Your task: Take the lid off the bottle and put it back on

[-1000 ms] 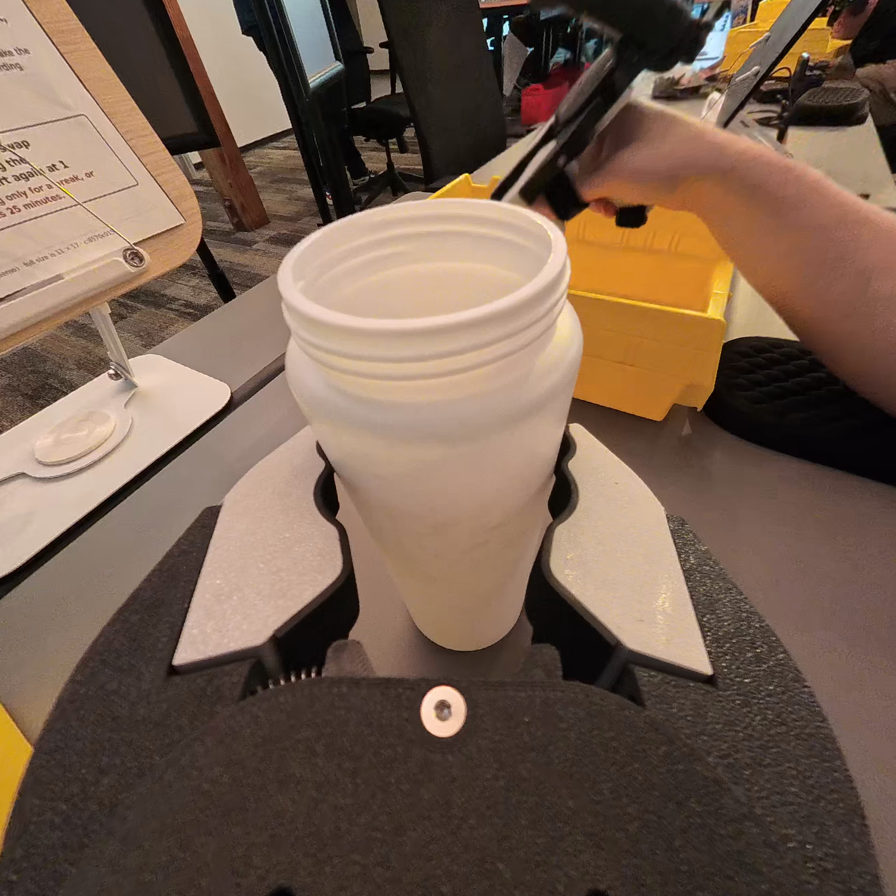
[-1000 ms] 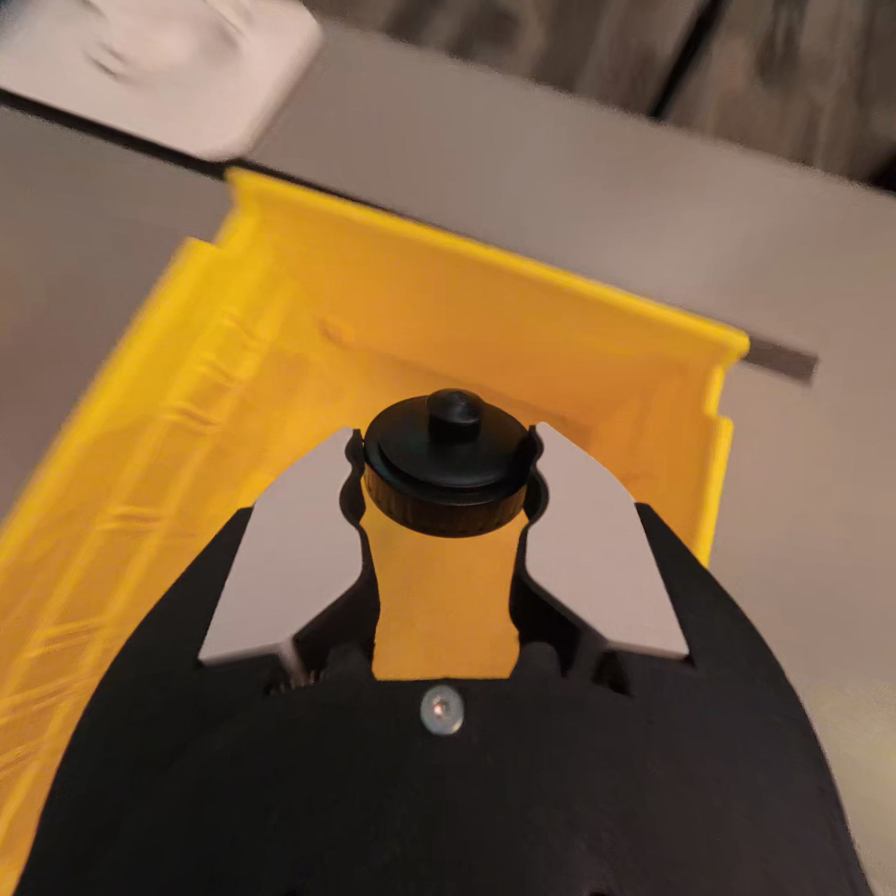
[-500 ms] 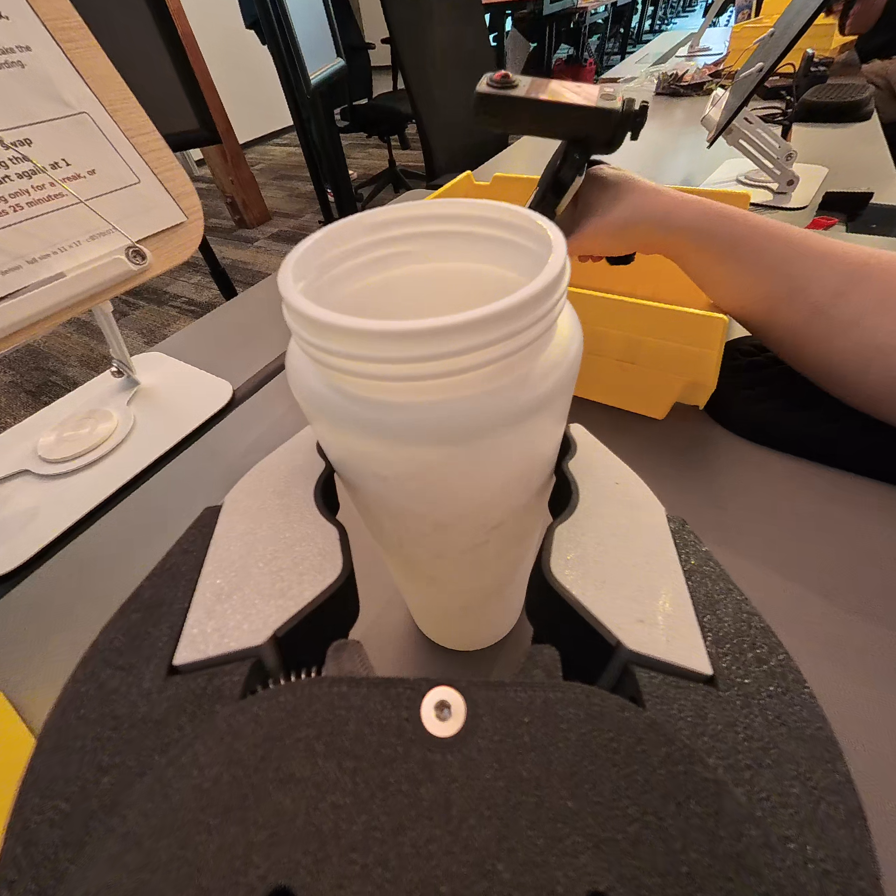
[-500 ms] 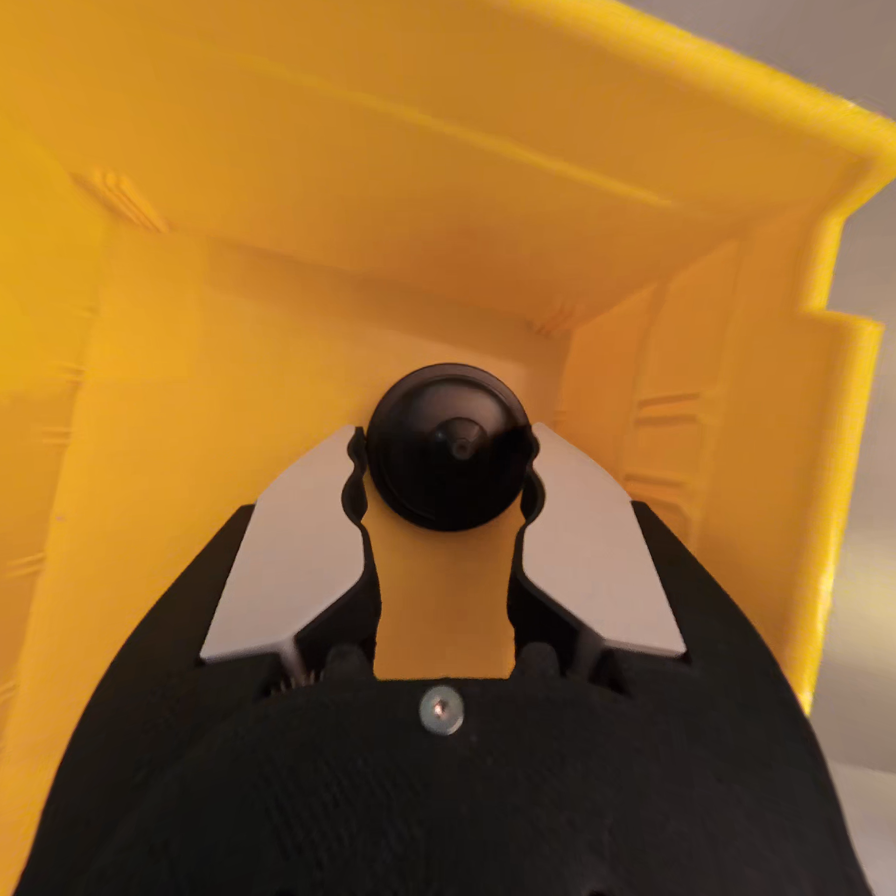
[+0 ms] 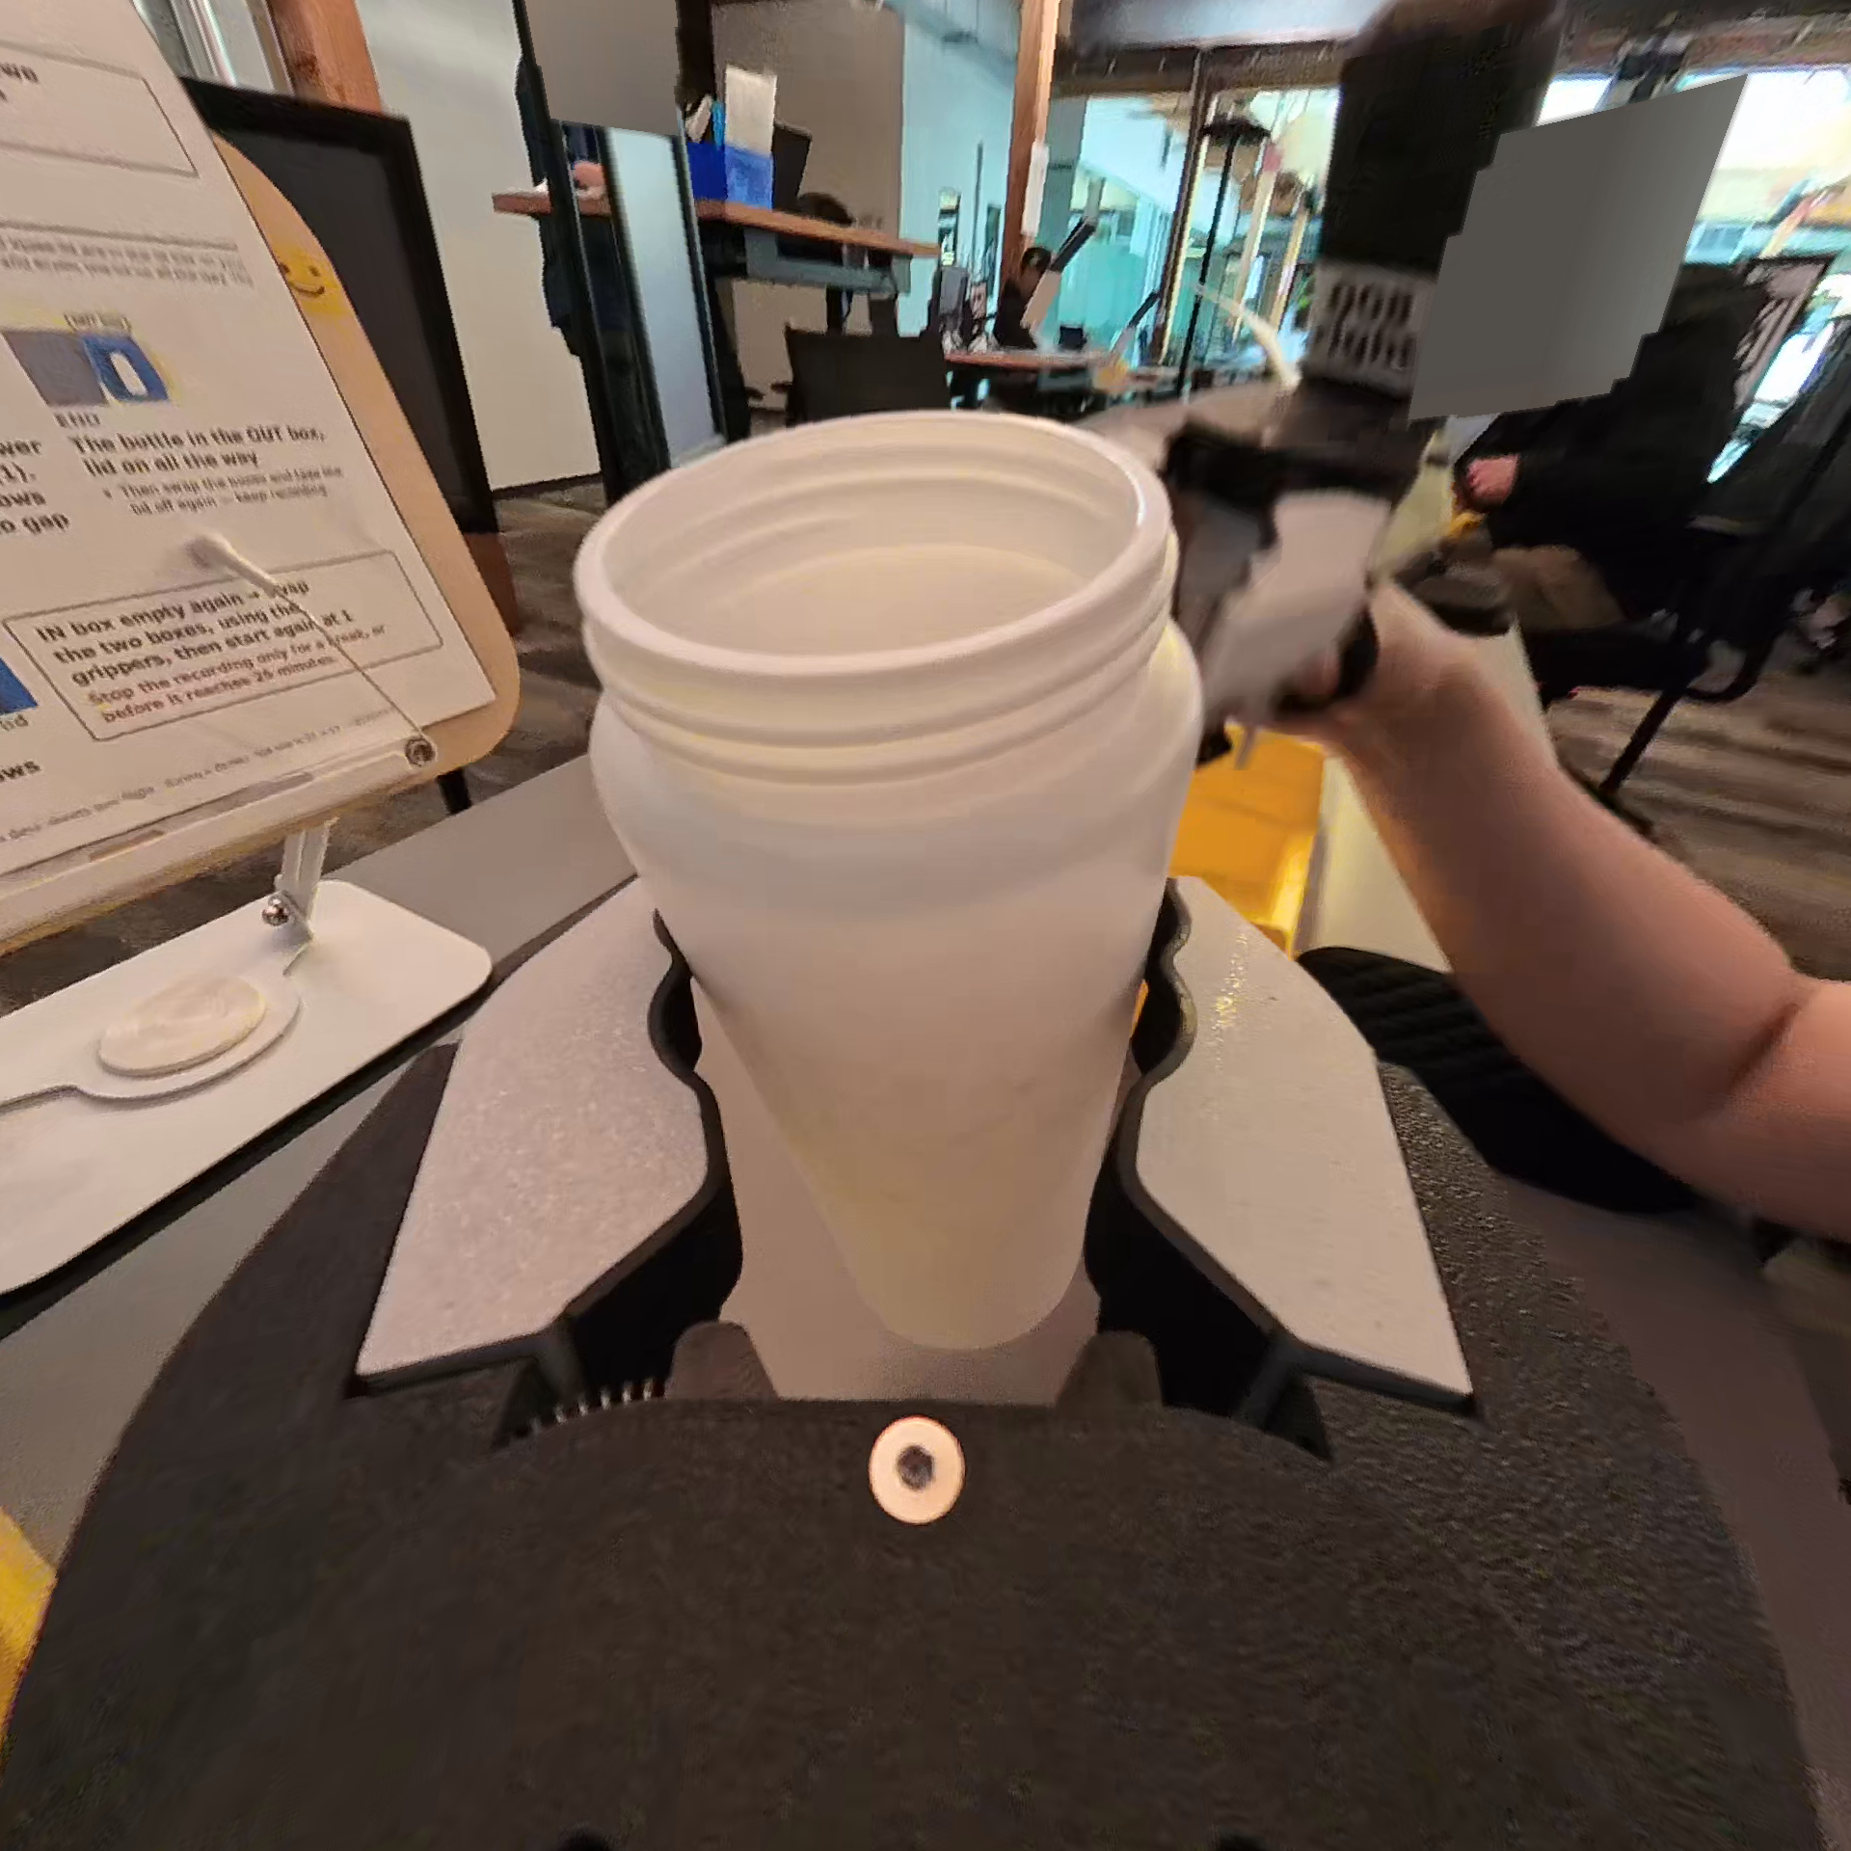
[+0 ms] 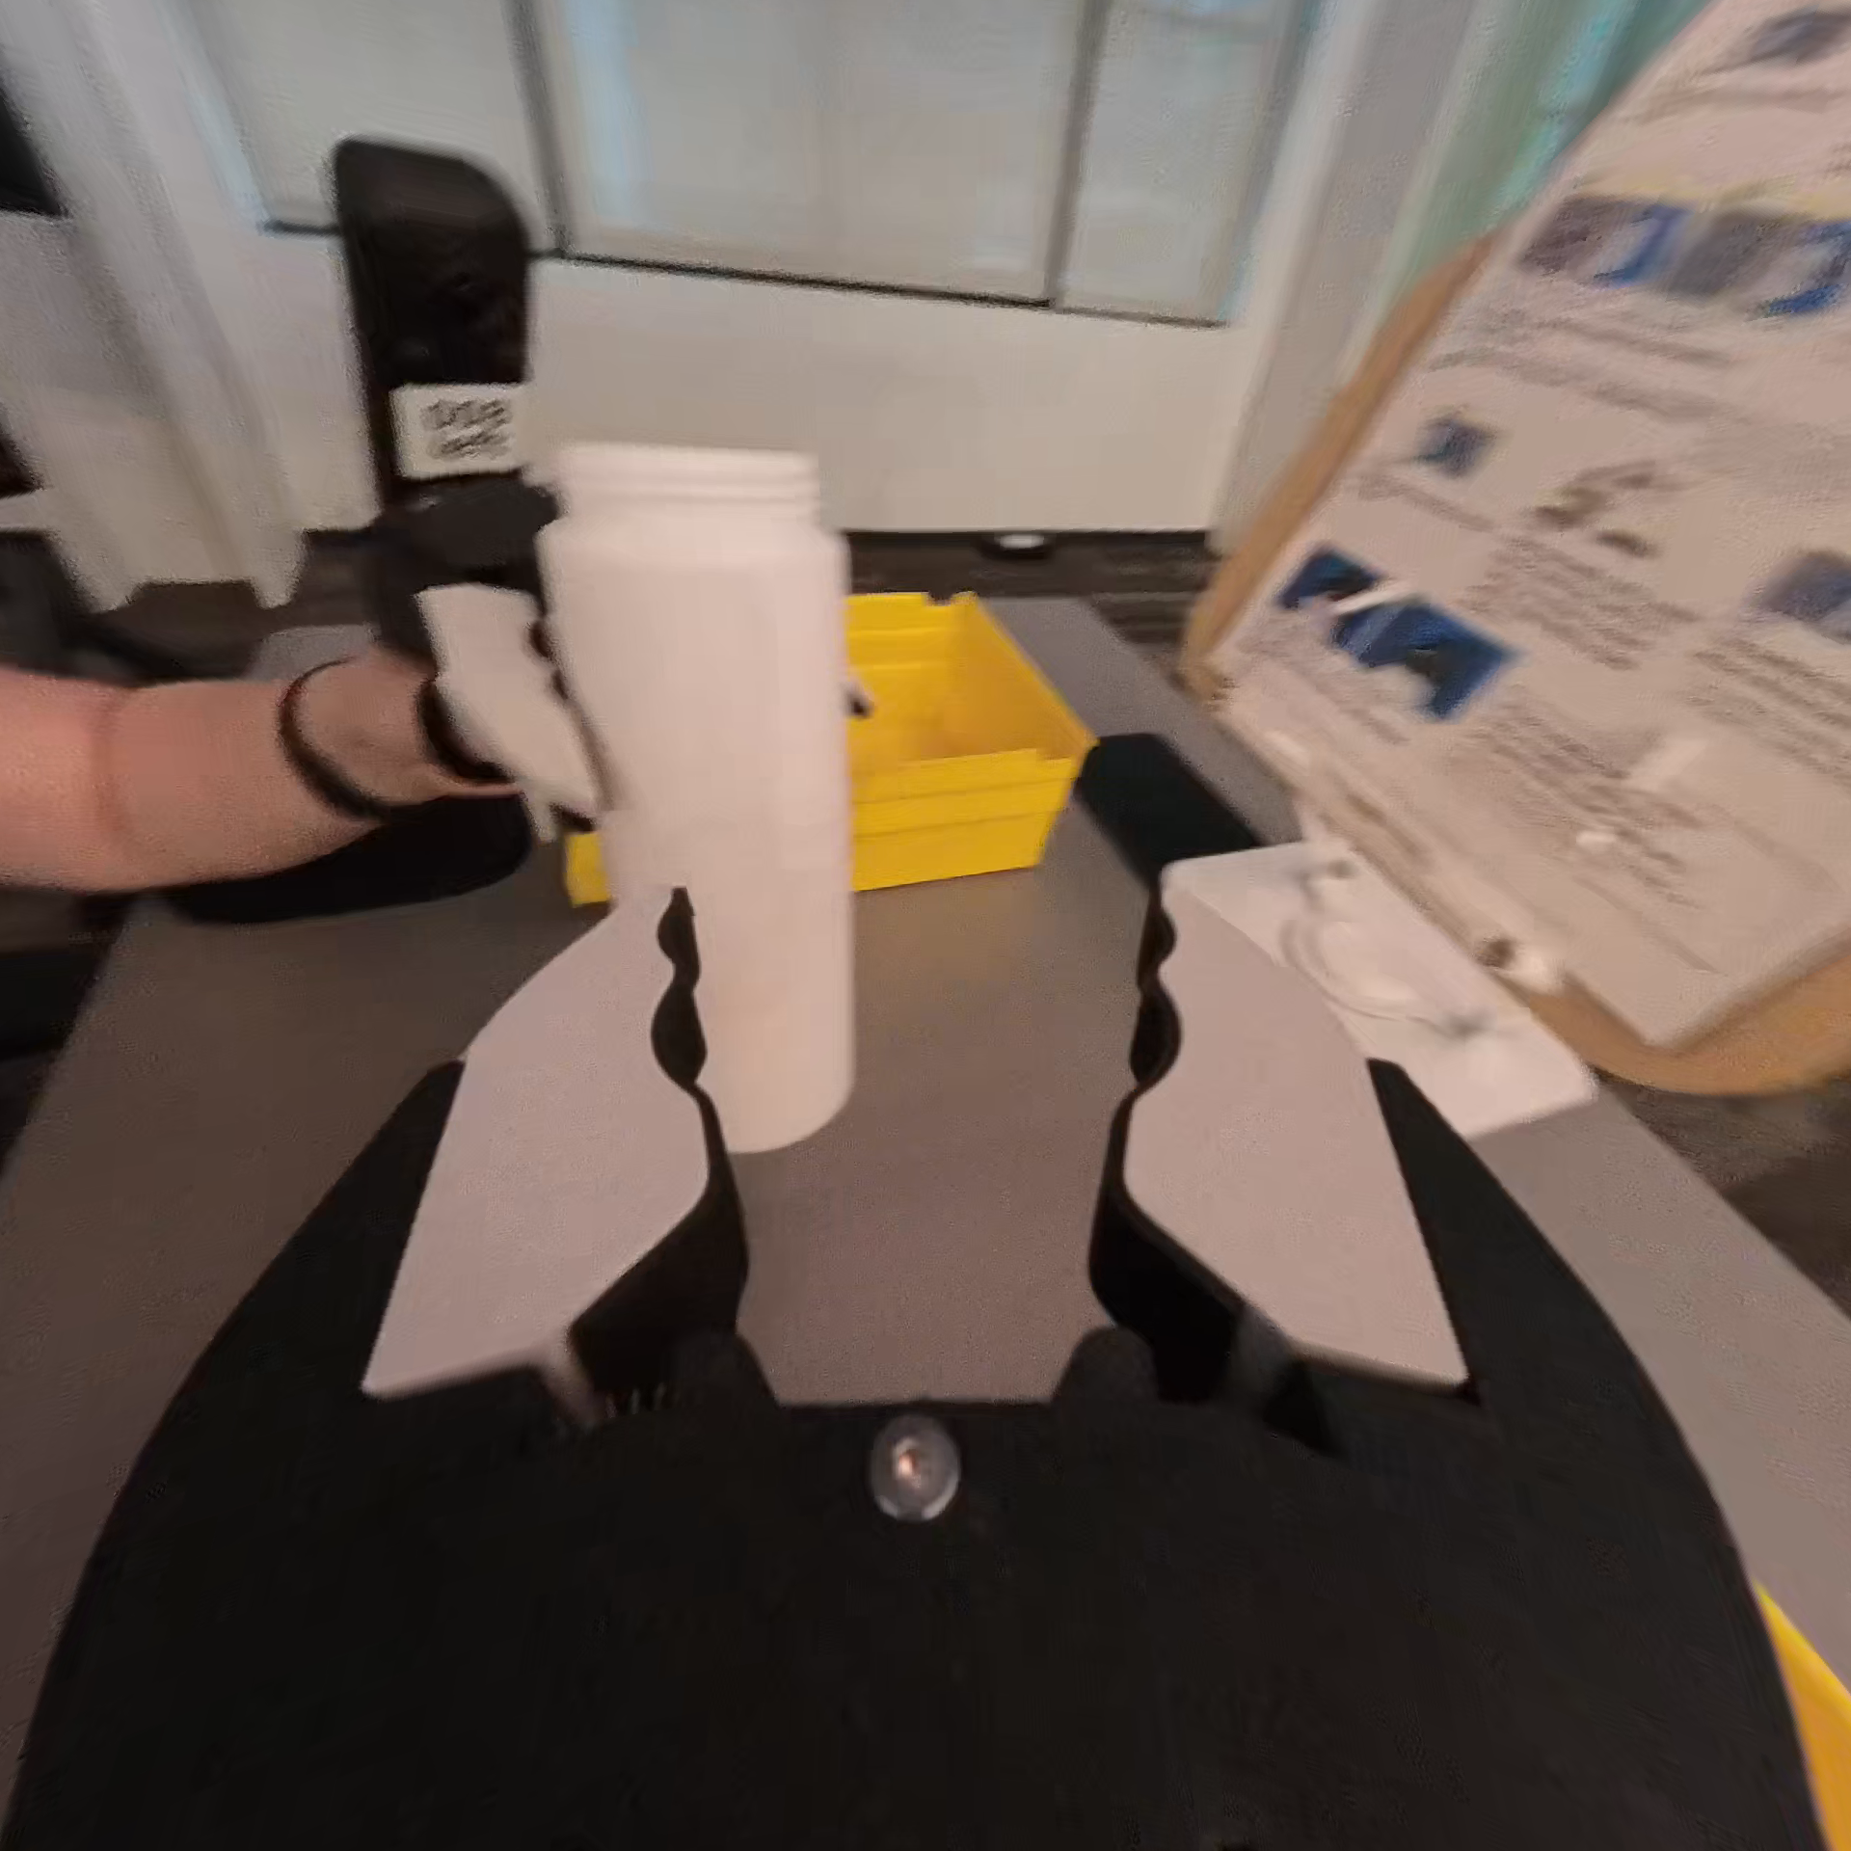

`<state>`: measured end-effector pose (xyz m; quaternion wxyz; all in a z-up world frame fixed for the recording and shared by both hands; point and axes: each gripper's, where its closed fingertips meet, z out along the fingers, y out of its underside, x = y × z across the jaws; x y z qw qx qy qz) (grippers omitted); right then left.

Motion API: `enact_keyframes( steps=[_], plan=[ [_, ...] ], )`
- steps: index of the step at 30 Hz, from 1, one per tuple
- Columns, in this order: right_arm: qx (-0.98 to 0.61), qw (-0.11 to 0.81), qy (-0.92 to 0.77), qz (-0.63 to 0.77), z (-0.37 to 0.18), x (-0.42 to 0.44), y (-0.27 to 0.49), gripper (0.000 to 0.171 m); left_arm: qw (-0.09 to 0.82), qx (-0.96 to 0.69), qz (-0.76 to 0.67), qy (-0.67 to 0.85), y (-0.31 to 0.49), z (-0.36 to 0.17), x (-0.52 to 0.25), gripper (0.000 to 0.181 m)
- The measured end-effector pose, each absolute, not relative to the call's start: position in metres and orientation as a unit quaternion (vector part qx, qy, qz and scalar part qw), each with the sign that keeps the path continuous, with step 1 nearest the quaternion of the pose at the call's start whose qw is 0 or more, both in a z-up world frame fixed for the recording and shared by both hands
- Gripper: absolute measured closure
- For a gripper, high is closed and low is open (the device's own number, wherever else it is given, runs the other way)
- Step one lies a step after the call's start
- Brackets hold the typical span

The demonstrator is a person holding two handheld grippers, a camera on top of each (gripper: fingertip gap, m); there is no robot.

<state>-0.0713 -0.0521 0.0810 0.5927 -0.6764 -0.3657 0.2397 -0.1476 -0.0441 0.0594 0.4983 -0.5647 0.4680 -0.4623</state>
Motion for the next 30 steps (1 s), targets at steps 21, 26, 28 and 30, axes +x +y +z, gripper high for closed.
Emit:
enact_keyframes(
  steps=[21, 26, 28, 30],
  plan=[
    [-0.892, 0.430, -0.039, 0.137, 0.038, 0.094, -0.067, 0.101, 0.474, -0.541, -0.505, 0.477, -0.051, 0.106, -0.185, 0.092],
    [-0.950, 0.250, 0.068, 0.175, -0.059, 0.133, -0.069, 0.101, 0.467, -0.586, -0.456, 0.480, -0.034, 0.098, -0.199, 0.090],
    [-0.969, 0.188, 0.076, 0.139, -0.090, 0.138, -0.071, 0.101, 0.470, -0.595, -0.449, 0.474, -0.027, 0.098, -0.204, 0.091],
    [-0.978, 0.142, 0.078, 0.129, -0.108, 0.134, -0.075, 0.100, 0.470, -0.605, -0.441, 0.467, -0.021, 0.098, -0.210, 0.091]
  ],
)
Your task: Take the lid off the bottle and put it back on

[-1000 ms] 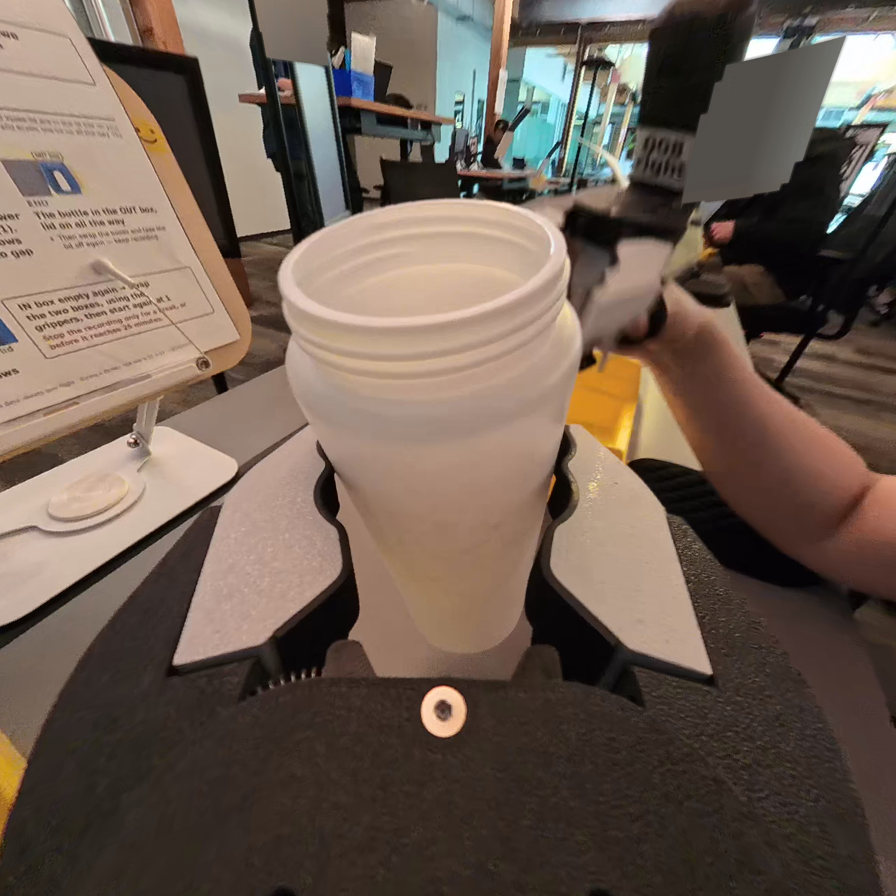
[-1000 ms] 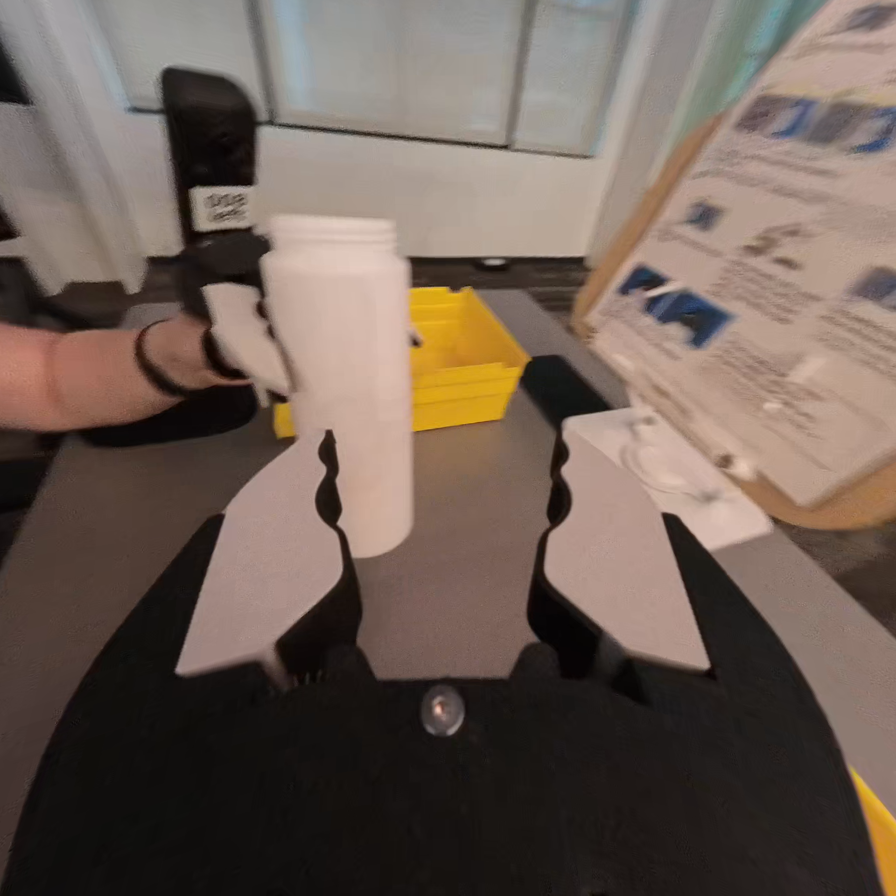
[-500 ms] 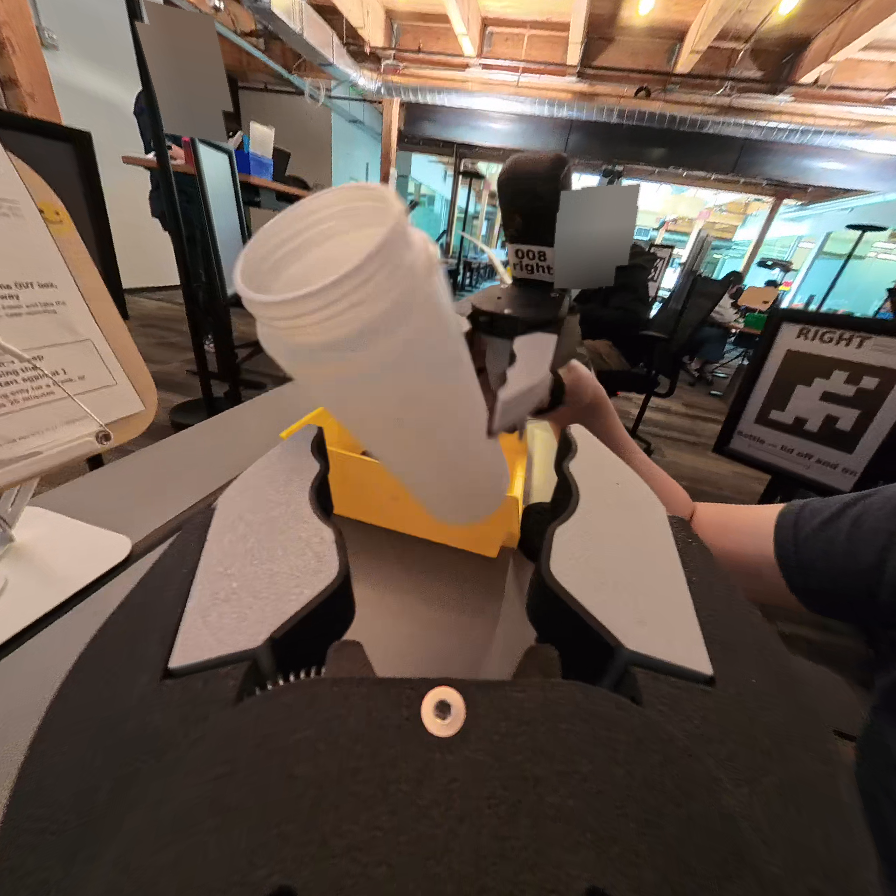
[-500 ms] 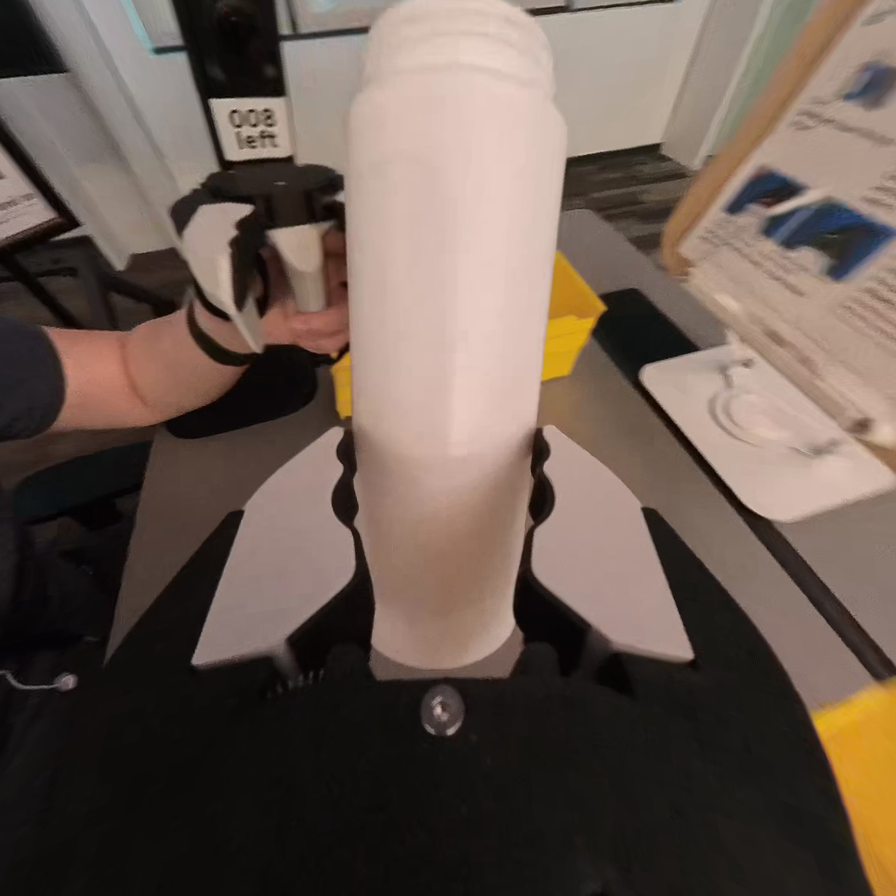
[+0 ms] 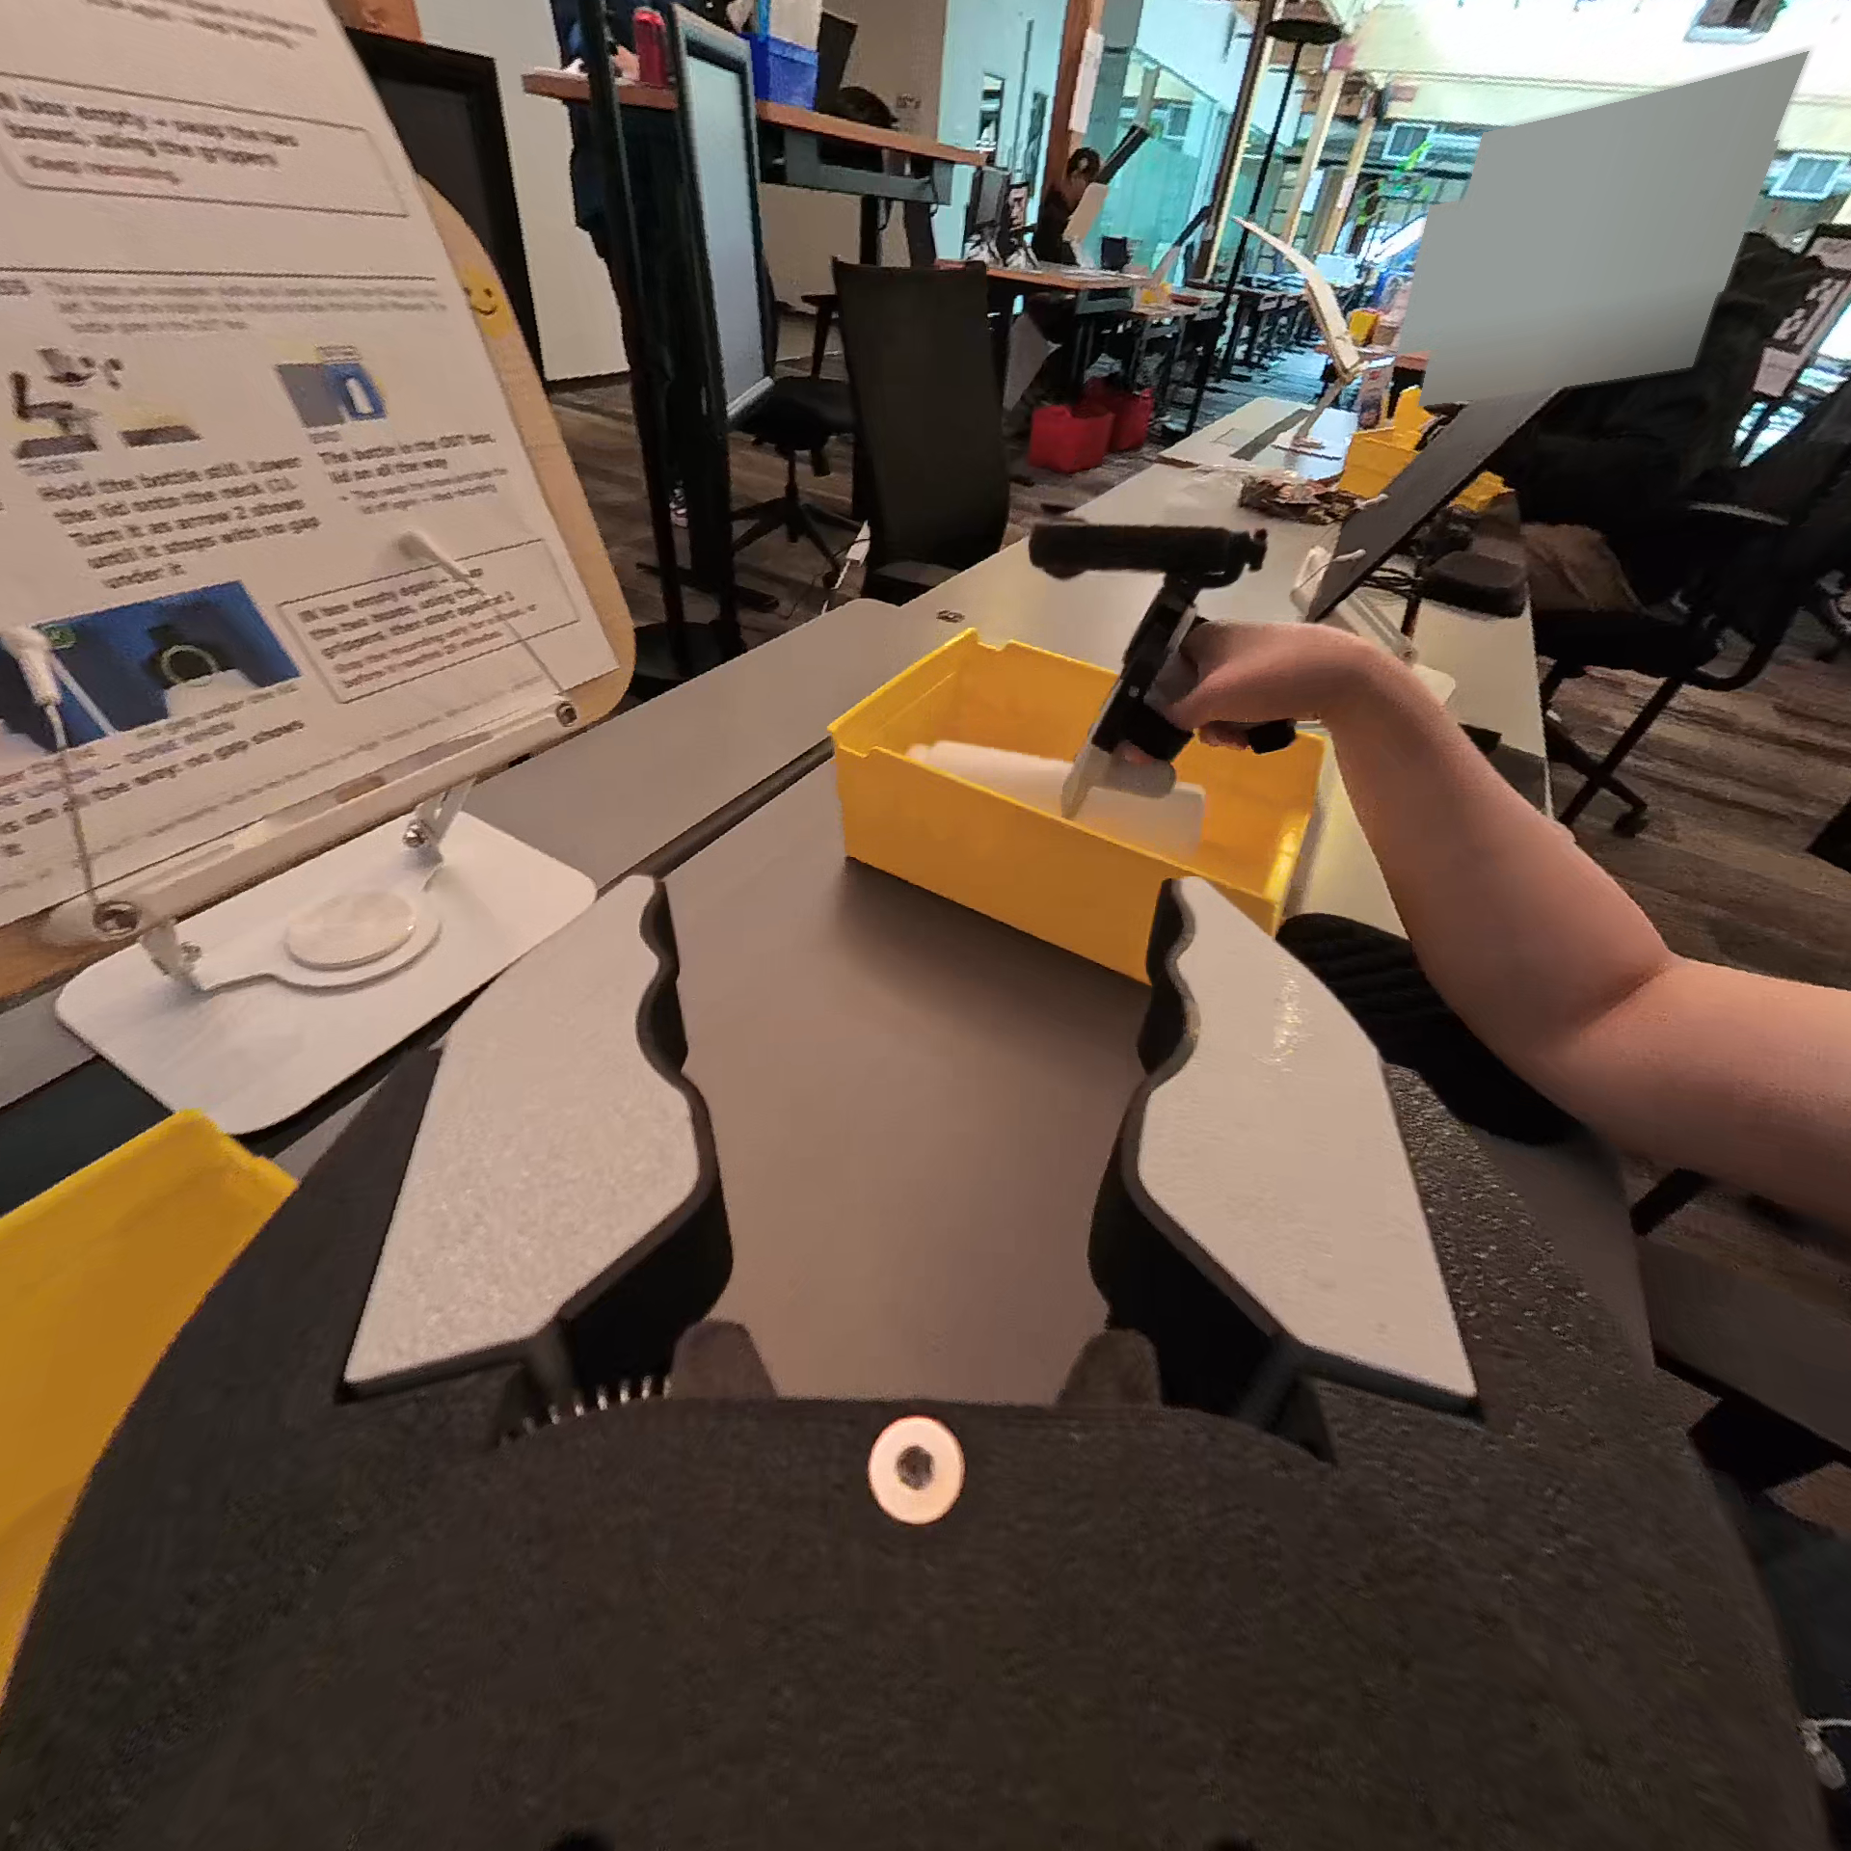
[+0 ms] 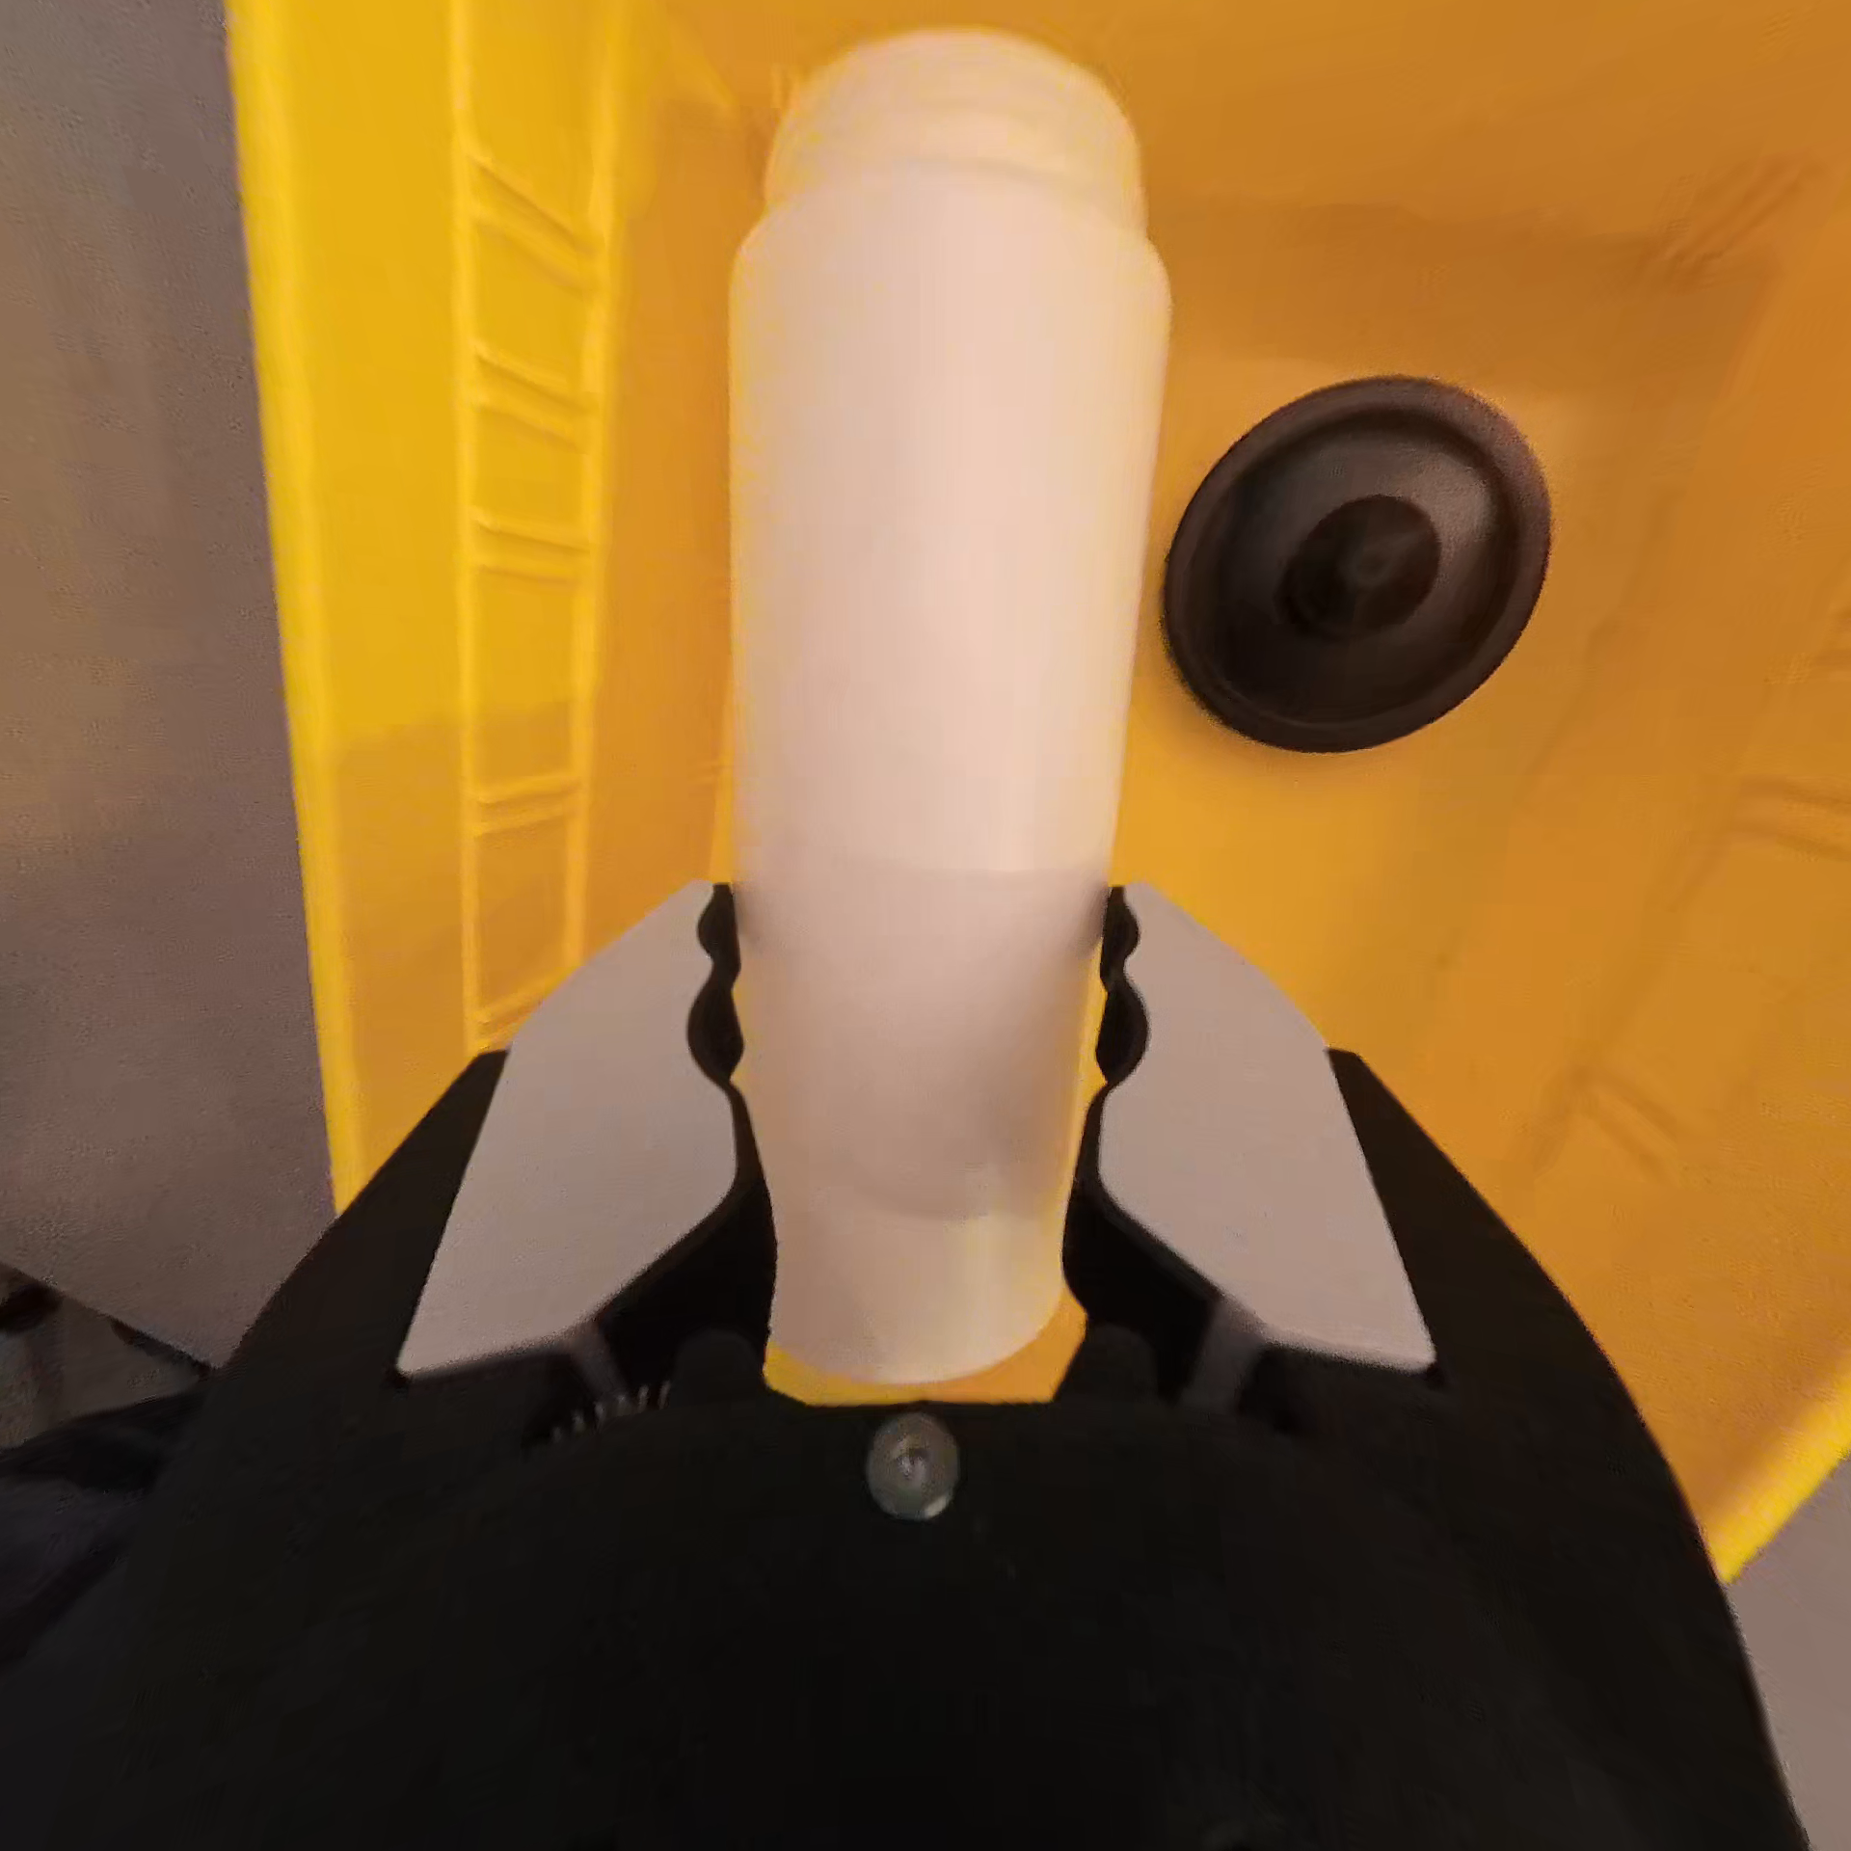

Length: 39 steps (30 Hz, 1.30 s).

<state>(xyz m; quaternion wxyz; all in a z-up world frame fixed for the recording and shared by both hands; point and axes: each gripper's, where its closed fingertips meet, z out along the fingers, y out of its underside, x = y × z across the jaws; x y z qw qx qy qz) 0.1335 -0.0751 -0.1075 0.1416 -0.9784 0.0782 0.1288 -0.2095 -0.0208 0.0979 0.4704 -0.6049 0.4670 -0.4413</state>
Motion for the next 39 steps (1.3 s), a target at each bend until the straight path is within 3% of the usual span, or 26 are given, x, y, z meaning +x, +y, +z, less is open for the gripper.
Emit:
enact_keyframes(
  steps=[2, 7, 8, 14, 19, 22, 26, 36, 39],
  plan=[
    [-0.985, 0.095, 0.079, 0.121, -0.121, 0.130, -0.084, 0.099, 0.473, -0.616, -0.429, 0.462, -0.014, 0.097, -0.215, 0.092],
    [-0.985, 0.092, 0.060, 0.134, -0.114, 0.129, -0.086, 0.101, 0.500, -0.684, -0.289, 0.446, 0.028, 0.083, -0.254, 0.085],
    [-0.985, 0.110, 0.058, 0.123, -0.106, 0.135, -0.086, 0.108, 0.502, -0.705, -0.249, 0.436, 0.041, 0.079, -0.269, 0.085],
    [-0.952, 0.285, 0.109, -0.015, -0.036, 0.214, -0.095, 0.108, 0.464, -0.829, -0.030, 0.312, 0.114, 0.044, -0.394, 0.097],
    [-0.965, 0.175, 0.194, -0.023, -0.083, 0.262, -0.145, 0.107, 0.358, -0.890, -0.103, 0.263, 0.128, -0.006, -0.428, 0.101],
    [-0.968, 0.123, 0.182, 0.122, -0.109, 0.228, -0.146, 0.158, 0.304, -0.917, -0.096, 0.239, 0.132, -0.034, -0.447, 0.107],
    [-0.970, 0.090, 0.199, 0.110, -0.115, 0.221, -0.144, 0.163, 0.224, -0.944, -0.089, 0.226, 0.129, -0.070, -0.457, 0.116],
    [-0.988, 0.060, 0.111, 0.085, -0.114, 0.126, -0.090, 0.163, 0.131, -0.960, -0.089, 0.230, 0.118, -0.107, -0.451, 0.144],
    [-0.993, 0.061, 0.081, 0.065, -0.114, 0.103, -0.079, 0.161, 0.129, -0.962, -0.054, 0.233, 0.119, -0.110, -0.452, 0.144]
  ],
)
